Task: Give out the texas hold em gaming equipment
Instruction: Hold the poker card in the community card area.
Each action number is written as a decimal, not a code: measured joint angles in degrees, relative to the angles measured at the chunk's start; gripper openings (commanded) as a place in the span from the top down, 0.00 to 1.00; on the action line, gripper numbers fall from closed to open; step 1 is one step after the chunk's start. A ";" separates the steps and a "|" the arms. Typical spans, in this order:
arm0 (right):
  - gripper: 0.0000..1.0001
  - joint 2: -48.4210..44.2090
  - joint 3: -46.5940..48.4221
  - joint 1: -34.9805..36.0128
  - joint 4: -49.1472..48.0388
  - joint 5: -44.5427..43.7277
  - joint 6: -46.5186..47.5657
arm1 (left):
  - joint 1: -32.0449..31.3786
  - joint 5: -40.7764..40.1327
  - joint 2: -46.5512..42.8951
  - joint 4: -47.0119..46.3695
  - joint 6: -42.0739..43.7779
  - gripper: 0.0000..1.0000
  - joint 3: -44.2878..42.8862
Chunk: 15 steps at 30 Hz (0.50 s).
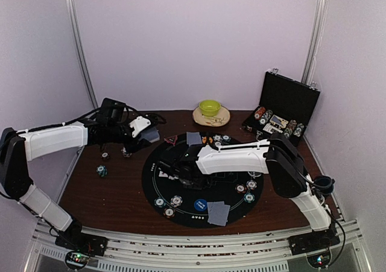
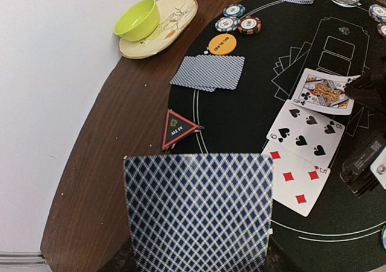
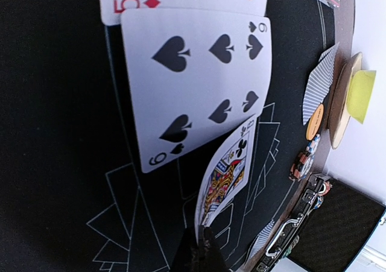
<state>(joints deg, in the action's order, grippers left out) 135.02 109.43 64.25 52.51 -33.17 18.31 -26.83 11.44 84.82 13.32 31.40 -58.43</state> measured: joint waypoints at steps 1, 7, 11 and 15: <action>1.00 0.00 -0.26 0.02 -0.13 0.26 0.04 | 0.00 0.00 0.00 0.00 0.00 0.46 0.00; 0.84 0.00 -1.22 0.28 -0.42 2.23 0.85 | 0.00 0.00 0.00 -0.02 0.00 0.46 0.04; 0.73 0.00 -1.44 0.31 -0.44 3.04 1.09 | 0.00 -0.02 0.00 -0.02 0.00 0.46 0.07; 0.72 -0.02 -1.49 0.33 -0.44 3.56 1.29 | 0.00 -0.02 0.00 -0.02 -0.02 0.46 0.07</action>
<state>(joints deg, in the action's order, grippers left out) 135.00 107.94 64.58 52.07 -29.61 19.59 -26.83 11.42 84.82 13.30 31.38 -58.37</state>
